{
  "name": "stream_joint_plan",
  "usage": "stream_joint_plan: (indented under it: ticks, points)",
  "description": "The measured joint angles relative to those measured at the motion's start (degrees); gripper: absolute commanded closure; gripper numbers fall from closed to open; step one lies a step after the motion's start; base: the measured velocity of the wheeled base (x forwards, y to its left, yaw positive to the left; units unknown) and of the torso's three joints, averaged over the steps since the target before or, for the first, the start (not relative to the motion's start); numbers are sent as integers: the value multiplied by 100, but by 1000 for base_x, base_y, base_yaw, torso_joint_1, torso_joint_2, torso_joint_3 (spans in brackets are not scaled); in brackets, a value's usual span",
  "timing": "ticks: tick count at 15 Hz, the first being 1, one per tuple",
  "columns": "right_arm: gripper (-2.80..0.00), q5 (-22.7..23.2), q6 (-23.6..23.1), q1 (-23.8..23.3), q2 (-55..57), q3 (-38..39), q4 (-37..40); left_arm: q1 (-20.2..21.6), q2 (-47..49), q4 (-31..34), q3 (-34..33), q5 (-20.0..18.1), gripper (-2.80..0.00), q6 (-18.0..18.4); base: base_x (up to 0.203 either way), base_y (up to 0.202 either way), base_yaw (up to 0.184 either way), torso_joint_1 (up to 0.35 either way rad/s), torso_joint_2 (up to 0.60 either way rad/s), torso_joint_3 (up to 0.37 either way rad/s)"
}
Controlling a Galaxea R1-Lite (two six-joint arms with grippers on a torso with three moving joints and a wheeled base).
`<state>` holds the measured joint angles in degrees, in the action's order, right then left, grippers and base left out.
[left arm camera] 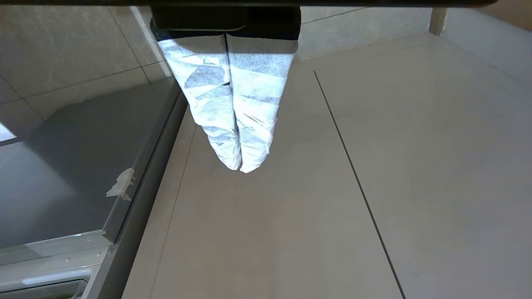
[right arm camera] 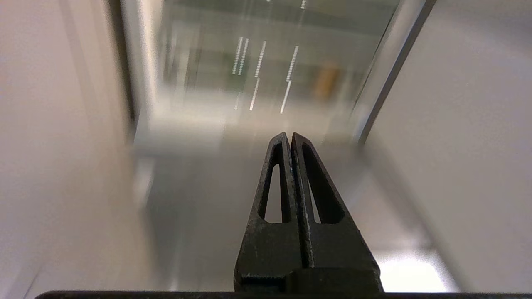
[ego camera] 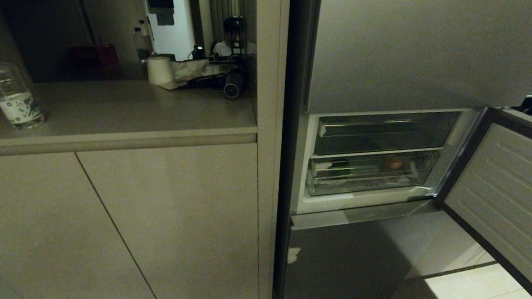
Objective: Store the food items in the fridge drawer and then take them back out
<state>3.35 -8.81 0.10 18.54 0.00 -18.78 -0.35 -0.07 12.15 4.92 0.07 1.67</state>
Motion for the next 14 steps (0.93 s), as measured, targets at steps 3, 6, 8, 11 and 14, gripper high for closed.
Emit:
stream_joint_plan:
  ticks: [3,6,8,11,14]
  points:
    - [0,-105,82,94,-685,0,1377,0,0,0,0,0,0,-1,0,0,0,0,0,0]
    - [0,-143,31,30,-1466,0,1437,0,0,0,0,0,0,-2,0,0,0,0,0,0]
    - [0,-177,144,6,-1695,0,1434,0,0,0,0,0,0,-2,0,0,0,0,0,0]
    - [0,-181,137,1,-1828,0,1440,2,0,6,0,0,0,-2,-2,-1,-28,1,-1,2]
    - [0,-182,145,2,-1857,0,1431,2,0,2,0,0,0,-2,-4,4,-167,4,3,1]
